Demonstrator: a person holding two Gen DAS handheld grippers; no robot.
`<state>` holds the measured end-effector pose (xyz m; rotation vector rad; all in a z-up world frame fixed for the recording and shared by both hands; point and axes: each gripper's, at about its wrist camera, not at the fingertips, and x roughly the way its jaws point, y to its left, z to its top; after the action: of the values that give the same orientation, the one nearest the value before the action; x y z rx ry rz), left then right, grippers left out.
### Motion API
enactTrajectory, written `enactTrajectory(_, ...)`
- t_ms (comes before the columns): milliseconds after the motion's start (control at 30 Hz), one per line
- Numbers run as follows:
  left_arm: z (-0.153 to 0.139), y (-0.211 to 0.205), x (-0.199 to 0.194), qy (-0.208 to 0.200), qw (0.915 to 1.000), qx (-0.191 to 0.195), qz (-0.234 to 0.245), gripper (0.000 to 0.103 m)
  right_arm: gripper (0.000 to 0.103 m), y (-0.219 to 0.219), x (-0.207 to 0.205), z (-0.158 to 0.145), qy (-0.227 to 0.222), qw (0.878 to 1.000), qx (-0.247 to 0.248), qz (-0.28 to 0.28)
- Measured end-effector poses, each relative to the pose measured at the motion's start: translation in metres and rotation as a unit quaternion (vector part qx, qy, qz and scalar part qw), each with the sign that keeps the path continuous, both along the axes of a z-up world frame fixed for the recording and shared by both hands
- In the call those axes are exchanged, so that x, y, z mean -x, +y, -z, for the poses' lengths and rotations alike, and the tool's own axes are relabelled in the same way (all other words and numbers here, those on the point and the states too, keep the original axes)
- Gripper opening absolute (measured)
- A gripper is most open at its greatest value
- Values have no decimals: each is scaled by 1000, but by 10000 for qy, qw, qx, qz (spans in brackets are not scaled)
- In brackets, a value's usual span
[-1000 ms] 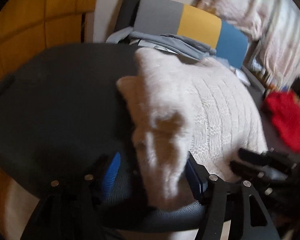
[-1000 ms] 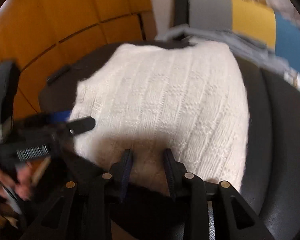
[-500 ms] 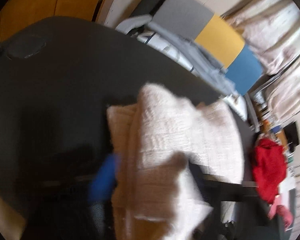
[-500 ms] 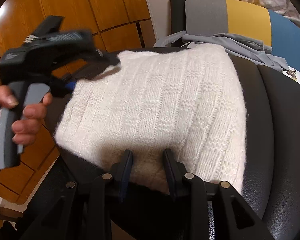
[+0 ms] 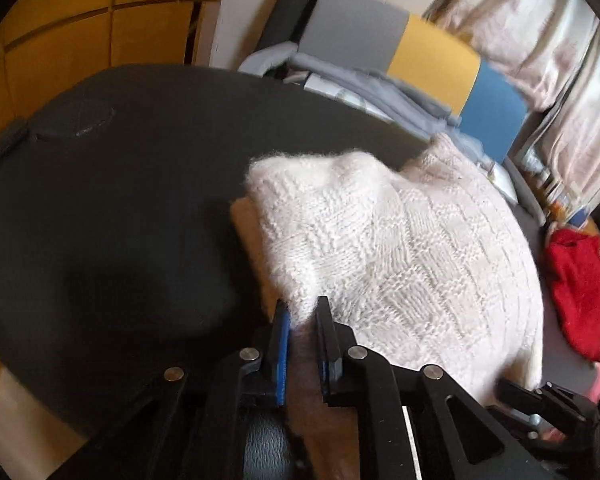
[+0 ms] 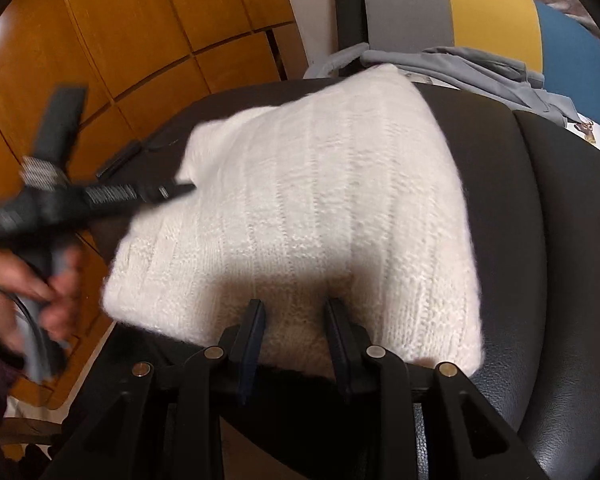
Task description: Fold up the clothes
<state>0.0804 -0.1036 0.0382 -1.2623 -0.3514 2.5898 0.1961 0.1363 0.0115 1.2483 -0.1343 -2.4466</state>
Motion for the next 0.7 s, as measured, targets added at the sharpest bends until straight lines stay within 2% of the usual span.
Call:
enactTrajectory(67,0,-6,0,60,9997,-236,-62,20,31,3,-2,-4,-14,9999,130,10)
enactTrajectory(100,0,-10,1,19,9993,-343,-113,28,31,4,-4,-8,22,9998,179,-30)
enactTrajectory(133,0,-14,2,-21,9989,-450,-163,45,31,7,-7,-16,145,9995,267,-97)
enactTrajectory(200,5,-22,6,-181,9972,-672,-281,60,31,16,-13,-35,535,9975,434,-149)
enactTrajectory(300,12,-28,14,-383,9937,-964,-431,61,31,34,-1,-55,879,9951,391,209)
enactTrajectory(367,12,-24,13,-355,9932,-990,-497,61,31,45,21,-59,923,9935,488,463)
enactTrajectory(433,10,-23,3,-284,9946,-871,-487,61,31,45,47,-55,816,9936,647,429)
enactTrajectory(467,9,-22,3,-265,9952,-797,-496,64,31,36,60,-50,750,9952,553,284)
enactTrajectory(533,10,-24,3,-292,9955,-675,-600,83,31,11,76,-40,569,9984,66,37)
enactTrajectory(567,10,-26,4,-320,9954,-610,-671,85,31,-7,85,-29,363,9988,-303,-124)
enactTrajectory(633,9,-33,6,-329,9939,-637,-837,85,31,-28,93,-23,446,9965,-665,-224)
enactTrajectory(667,8,-37,6,-399,9926,-640,-954,85,31,-38,97,-20,483,9952,-812,-266)
enactTrajectory(700,6,-41,6,-470,9911,-643,-1071,85,31,-39,97,-21,481,9961,-703,-244)
